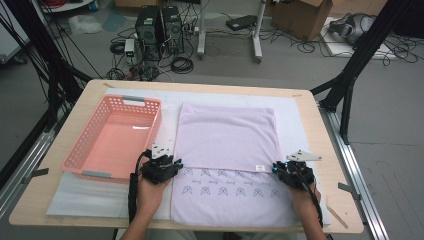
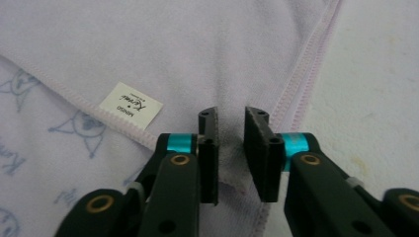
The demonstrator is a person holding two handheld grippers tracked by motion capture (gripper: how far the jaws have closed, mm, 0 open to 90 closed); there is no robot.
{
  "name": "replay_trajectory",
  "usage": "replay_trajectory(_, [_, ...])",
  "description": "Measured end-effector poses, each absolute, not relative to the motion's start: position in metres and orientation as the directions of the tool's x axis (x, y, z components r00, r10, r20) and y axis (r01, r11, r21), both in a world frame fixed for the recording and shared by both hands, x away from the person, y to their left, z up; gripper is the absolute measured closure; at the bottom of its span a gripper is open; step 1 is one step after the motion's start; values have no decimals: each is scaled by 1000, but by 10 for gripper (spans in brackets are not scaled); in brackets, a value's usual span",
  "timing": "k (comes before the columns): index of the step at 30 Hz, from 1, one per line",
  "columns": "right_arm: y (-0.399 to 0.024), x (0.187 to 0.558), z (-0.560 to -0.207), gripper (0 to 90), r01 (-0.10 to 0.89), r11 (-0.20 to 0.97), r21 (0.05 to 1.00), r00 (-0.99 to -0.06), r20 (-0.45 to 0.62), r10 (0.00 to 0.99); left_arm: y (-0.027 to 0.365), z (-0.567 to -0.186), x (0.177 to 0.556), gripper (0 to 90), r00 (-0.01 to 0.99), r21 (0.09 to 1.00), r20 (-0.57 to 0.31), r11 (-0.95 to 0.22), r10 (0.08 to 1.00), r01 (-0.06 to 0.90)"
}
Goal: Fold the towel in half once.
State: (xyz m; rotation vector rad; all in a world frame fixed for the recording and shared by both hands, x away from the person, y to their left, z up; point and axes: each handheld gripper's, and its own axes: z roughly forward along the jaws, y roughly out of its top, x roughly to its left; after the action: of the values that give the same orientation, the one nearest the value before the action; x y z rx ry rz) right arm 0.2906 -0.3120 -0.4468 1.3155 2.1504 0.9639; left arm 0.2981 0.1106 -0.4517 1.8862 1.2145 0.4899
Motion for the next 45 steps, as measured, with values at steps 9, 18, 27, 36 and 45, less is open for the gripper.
replay_trajectory(9, [-312, 288, -448, 859, 578, 297, 760, -455, -2, 890, 112, -450, 291, 829, 463, 843, -77, -191, 883, 504])
replay_trajectory(18, [-314, 287, -442, 875, 555, 283, 782, -464, 9, 886, 119, -442, 281, 874, 486, 874, -97, -159, 869, 460])
replay_trajectory(27, [-321, 265, -432, 875, 522, 305, 796, -503, -1, 864, 123, -434, 256, 874, 545, 894, -144, -128, 826, 430])
replay_trajectory(36, [-339, 230, -436, 875, 539, 269, 798, -514, 58, 856, 125, -431, 229, 874, 597, 892, -185, -121, 781, 435])
replay_trajectory(45, [-342, 209, -427, 874, 528, 250, 812, -510, 68, 858, 128, -429, 214, 874, 614, 894, -200, -114, 764, 433])
